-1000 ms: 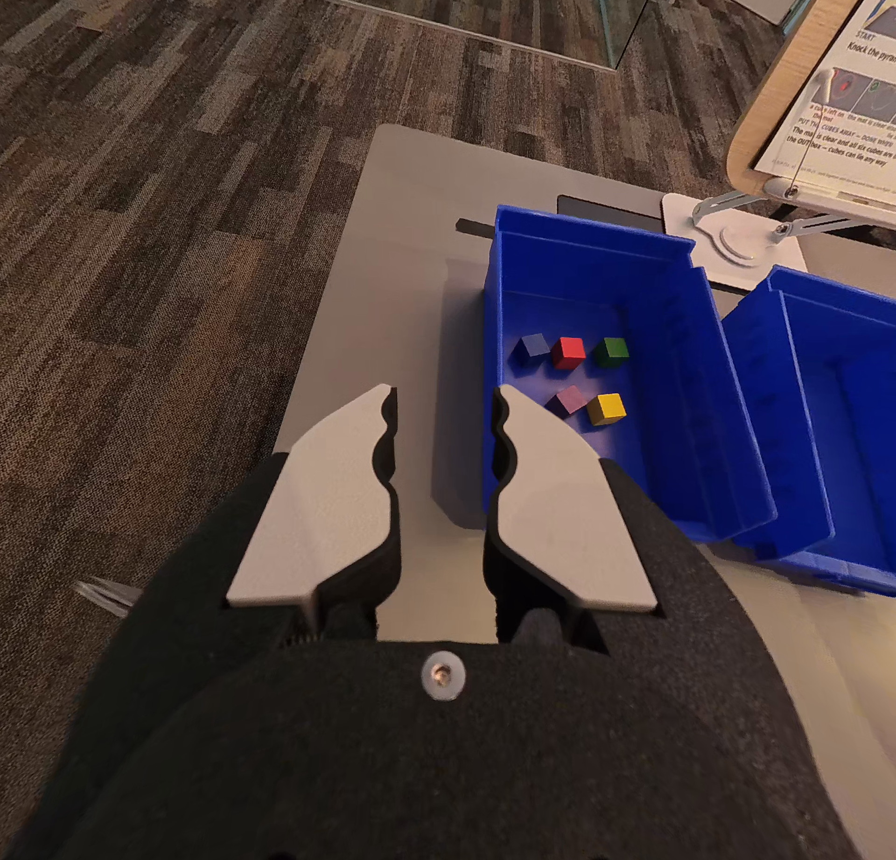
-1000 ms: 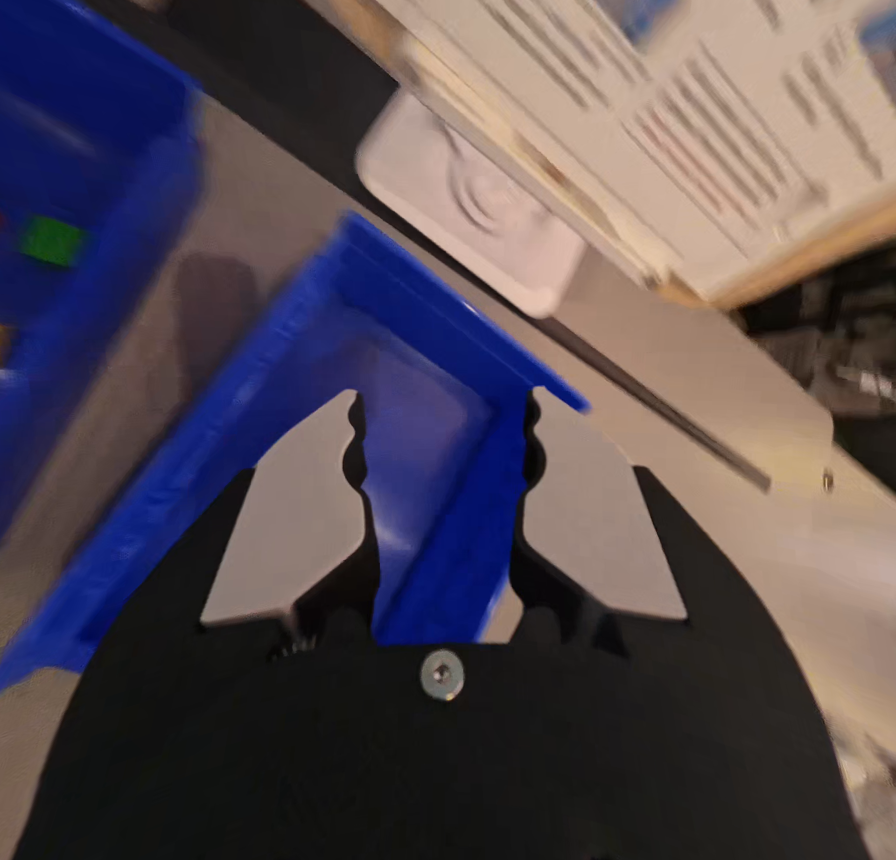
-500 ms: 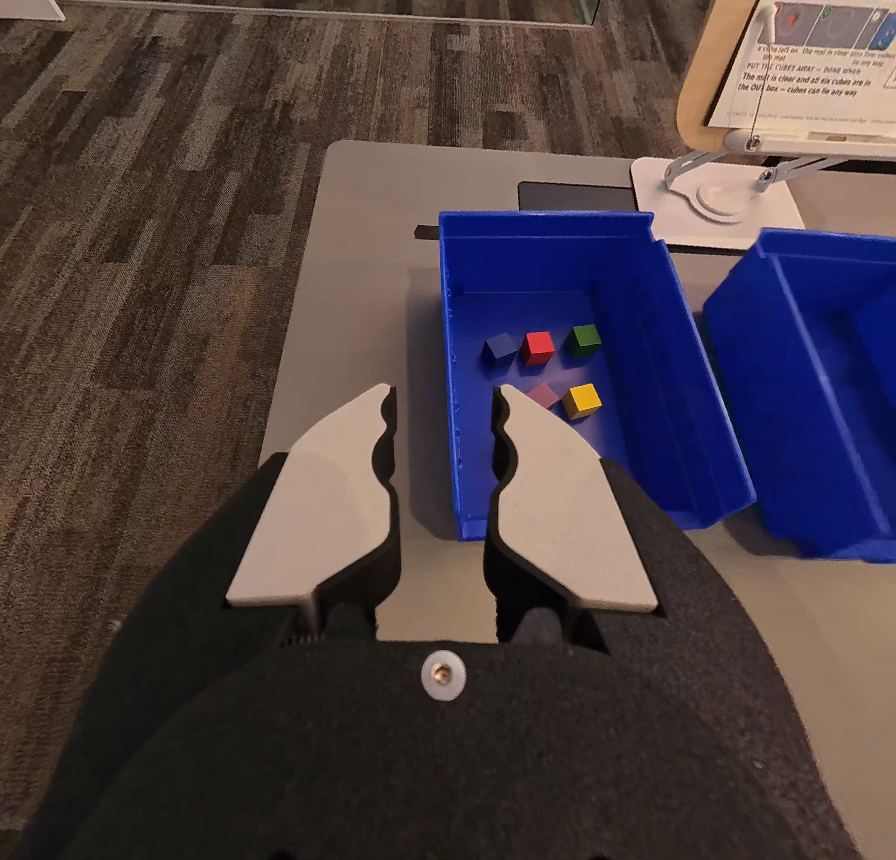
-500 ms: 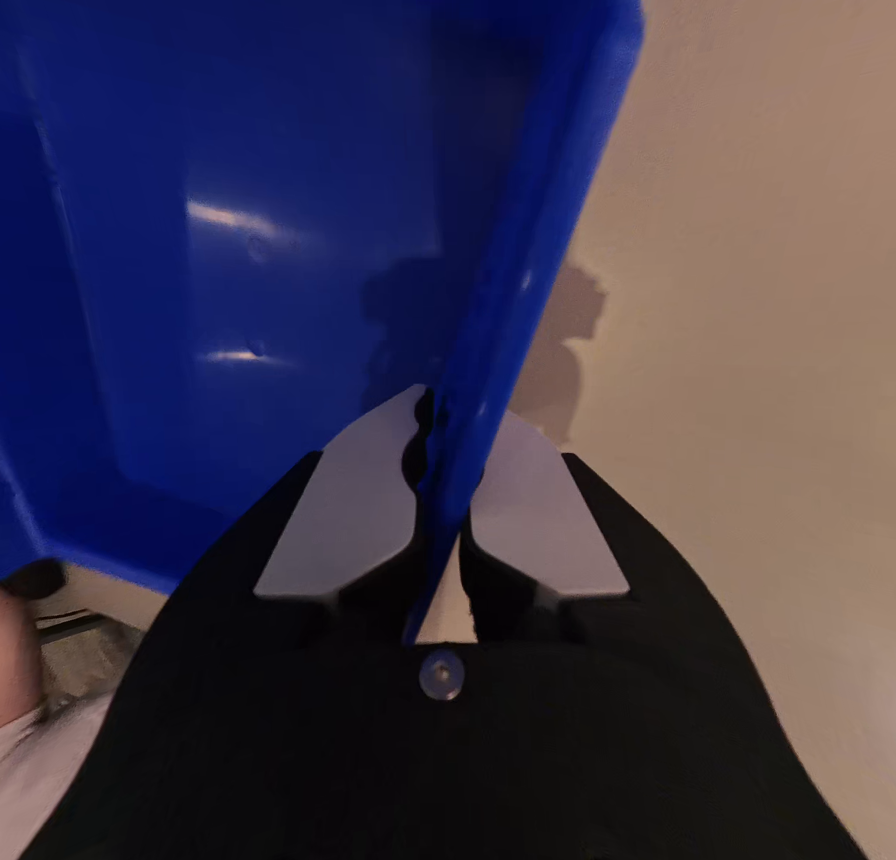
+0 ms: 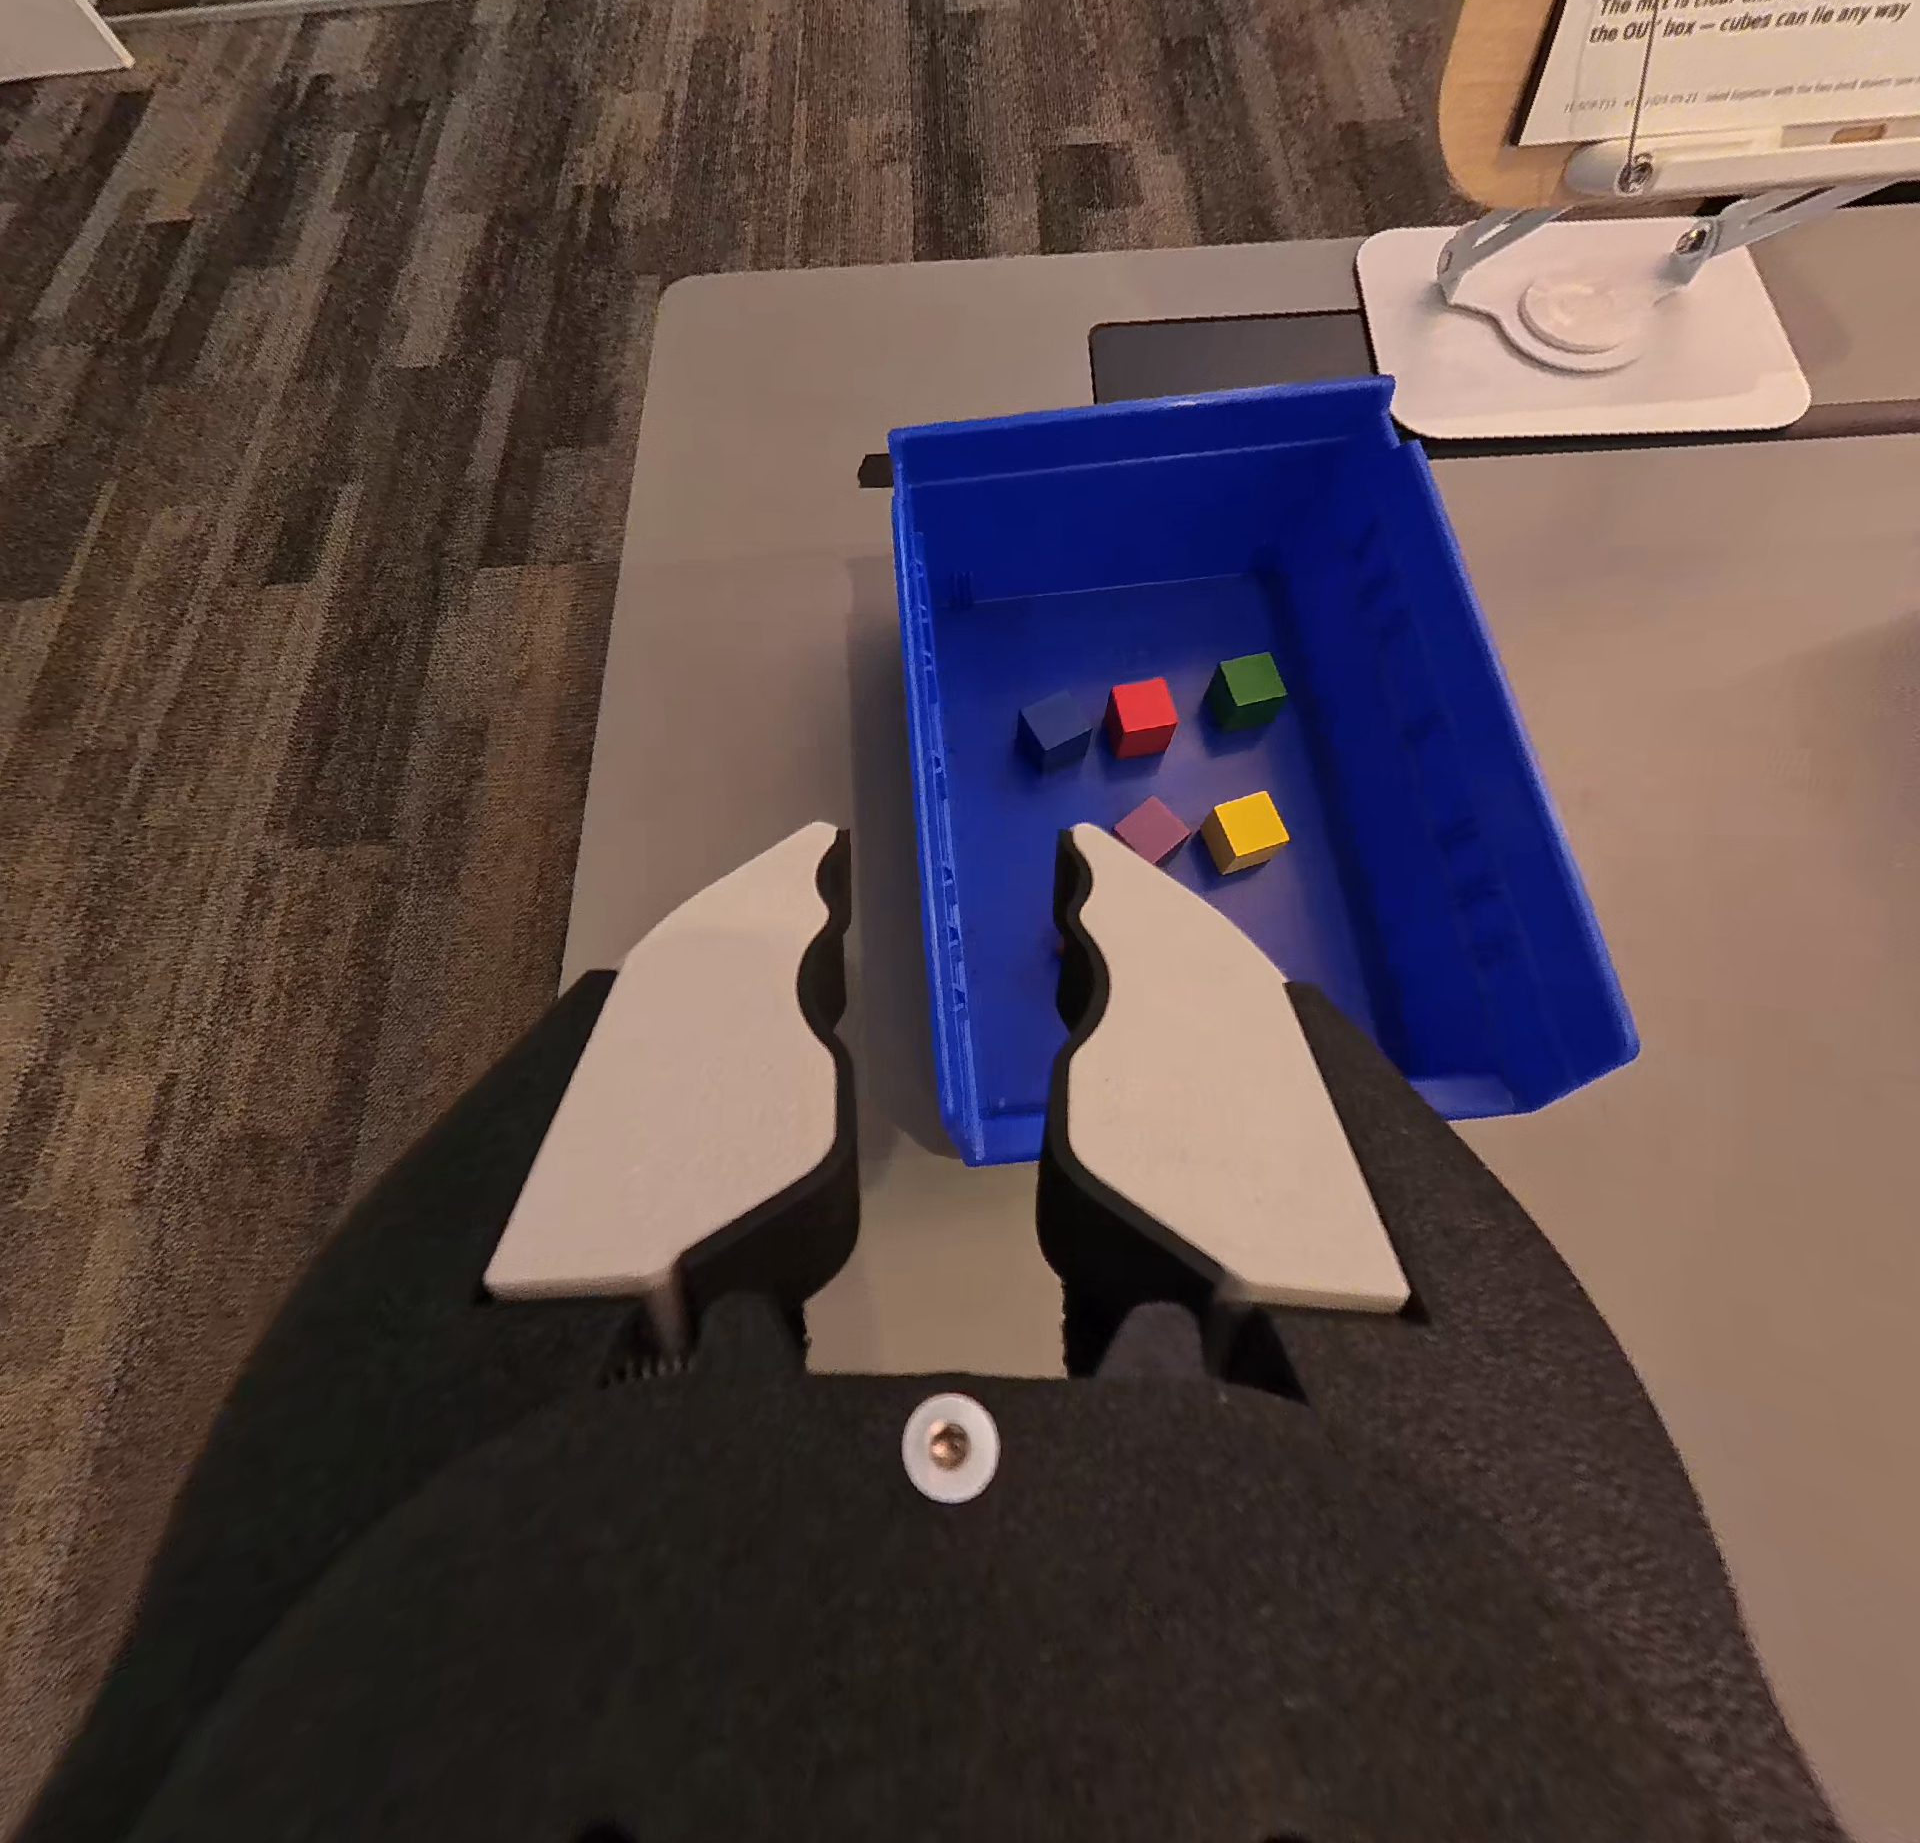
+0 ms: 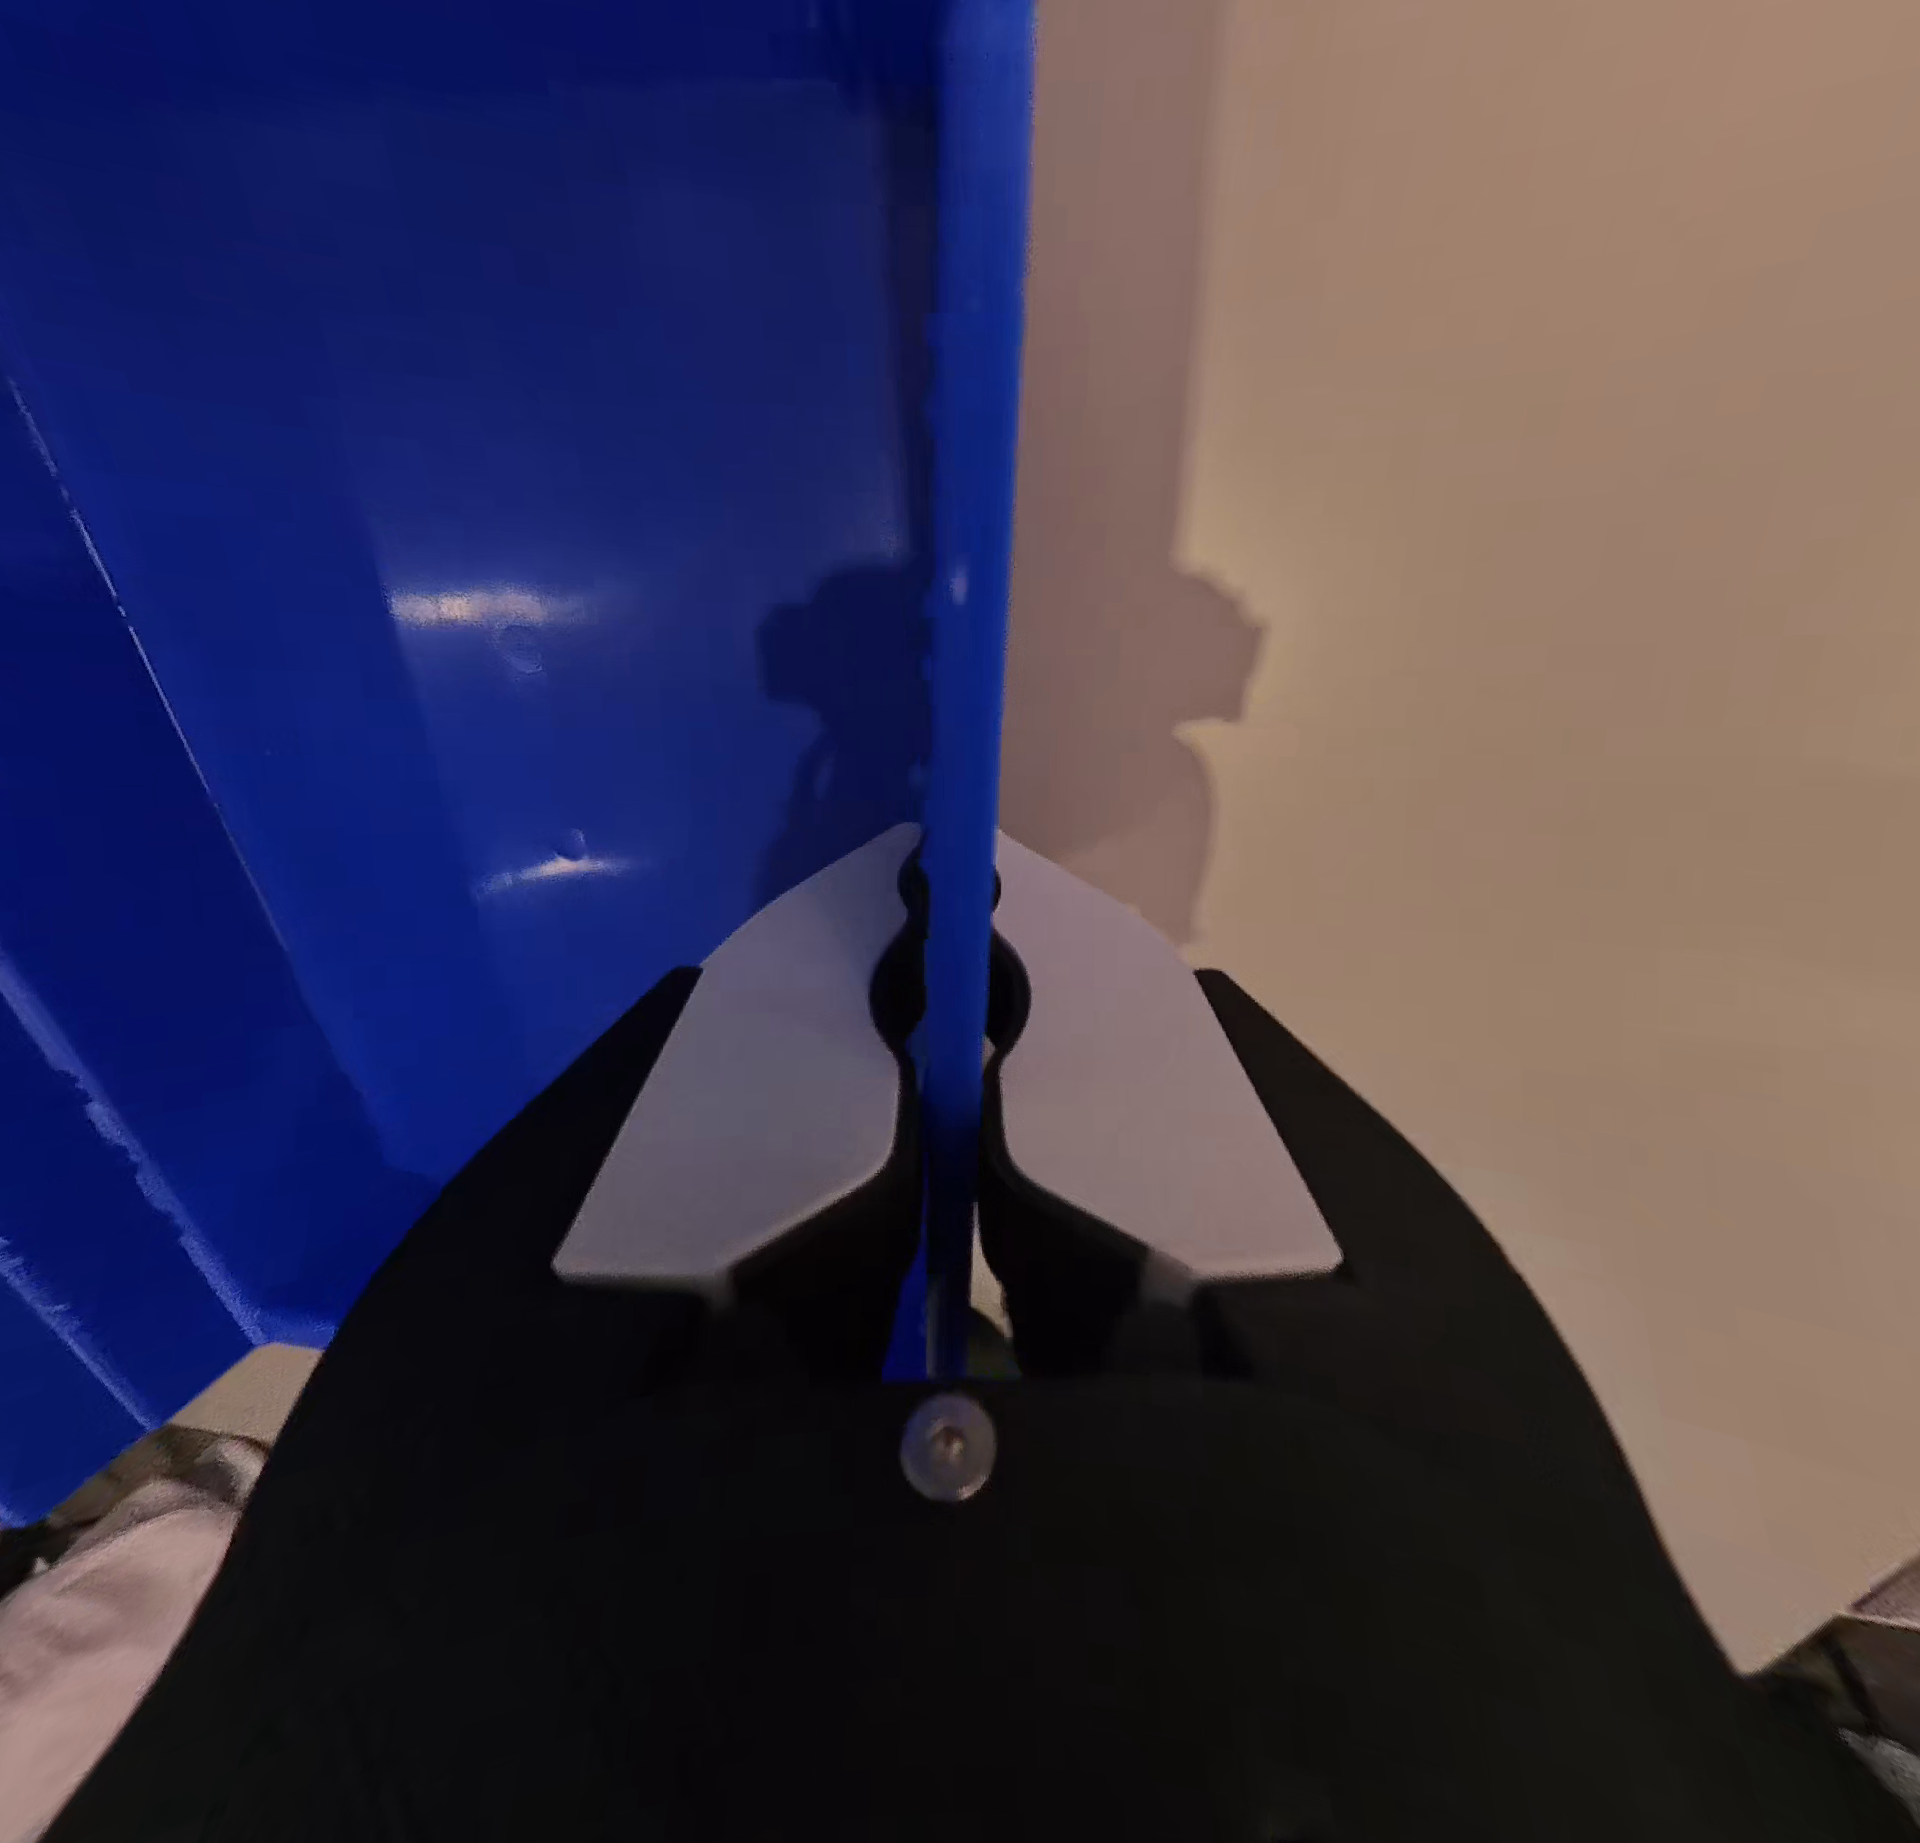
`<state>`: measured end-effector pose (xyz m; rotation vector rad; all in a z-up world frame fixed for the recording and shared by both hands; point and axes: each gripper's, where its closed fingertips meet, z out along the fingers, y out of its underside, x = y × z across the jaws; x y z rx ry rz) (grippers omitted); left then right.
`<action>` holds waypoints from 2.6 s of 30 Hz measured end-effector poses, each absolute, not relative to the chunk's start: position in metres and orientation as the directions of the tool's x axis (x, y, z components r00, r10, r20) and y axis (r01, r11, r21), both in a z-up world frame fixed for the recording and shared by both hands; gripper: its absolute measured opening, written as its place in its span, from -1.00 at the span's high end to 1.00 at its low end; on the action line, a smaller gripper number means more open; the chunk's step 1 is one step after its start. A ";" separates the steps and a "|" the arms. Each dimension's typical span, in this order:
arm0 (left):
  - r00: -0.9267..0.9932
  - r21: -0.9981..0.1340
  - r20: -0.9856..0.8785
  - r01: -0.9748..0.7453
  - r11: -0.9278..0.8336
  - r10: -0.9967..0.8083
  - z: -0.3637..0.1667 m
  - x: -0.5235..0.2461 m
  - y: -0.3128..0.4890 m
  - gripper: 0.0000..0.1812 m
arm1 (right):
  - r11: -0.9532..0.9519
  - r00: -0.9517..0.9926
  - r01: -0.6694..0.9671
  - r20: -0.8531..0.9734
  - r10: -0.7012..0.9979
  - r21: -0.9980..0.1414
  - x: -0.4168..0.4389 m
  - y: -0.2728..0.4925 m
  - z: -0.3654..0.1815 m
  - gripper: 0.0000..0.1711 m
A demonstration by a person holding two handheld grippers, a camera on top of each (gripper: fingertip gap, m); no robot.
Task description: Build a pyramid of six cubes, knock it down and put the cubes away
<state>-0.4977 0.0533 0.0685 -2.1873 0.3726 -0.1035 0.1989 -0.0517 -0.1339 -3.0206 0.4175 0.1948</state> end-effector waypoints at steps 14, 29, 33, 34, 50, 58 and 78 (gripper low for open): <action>0.922 -0.694 -0.222 -0.378 -0.613 -0.318 0.054 -0.463 0.067 0.59 | -0.947 0.948 -0.303 -0.139 -0.288 -0.105 0.271 -0.067 -0.135 0.93; 0.453 -0.318 -0.269 -0.875 -0.366 -0.850 -0.040 -0.373 0.058 0.62 | -0.408 0.991 0.077 0.025 0.131 -0.910 0.159 -0.008 0.077 0.53; 0.220 -0.255 -0.365 -0.958 -0.130 -0.905 -0.076 -0.347 0.083 0.68 | -0.282 0.896 0.026 -0.103 0.433 -0.959 0.077 -0.015 0.109 0.53; 0.210 -0.245 -0.334 -0.961 -0.131 -0.919 -0.085 -0.344 0.083 0.68 | -0.273 0.871 0.015 -0.122 0.476 -0.962 0.066 -0.017 0.111 0.53; 0.180 -0.166 -0.229 -0.976 -0.144 -0.957 -0.140 -0.359 0.101 0.50 | -0.386 0.691 -0.232 -0.431 0.581 -0.893 0.079 -0.007 0.077 0.54; 0.183 -0.172 -0.188 -0.973 -0.151 -0.965 -0.150 -0.360 0.100 0.53 | -0.315 0.736 -0.139 -0.310 0.601 -0.939 0.078 -0.008 0.078 0.54; 0.186 -0.156 -0.184 -0.975 -0.158 -0.965 -0.145 -0.359 0.096 0.68 | 0.055 0.801 0.045 0.069 0.594 -0.997 0.076 -0.022 0.106 0.76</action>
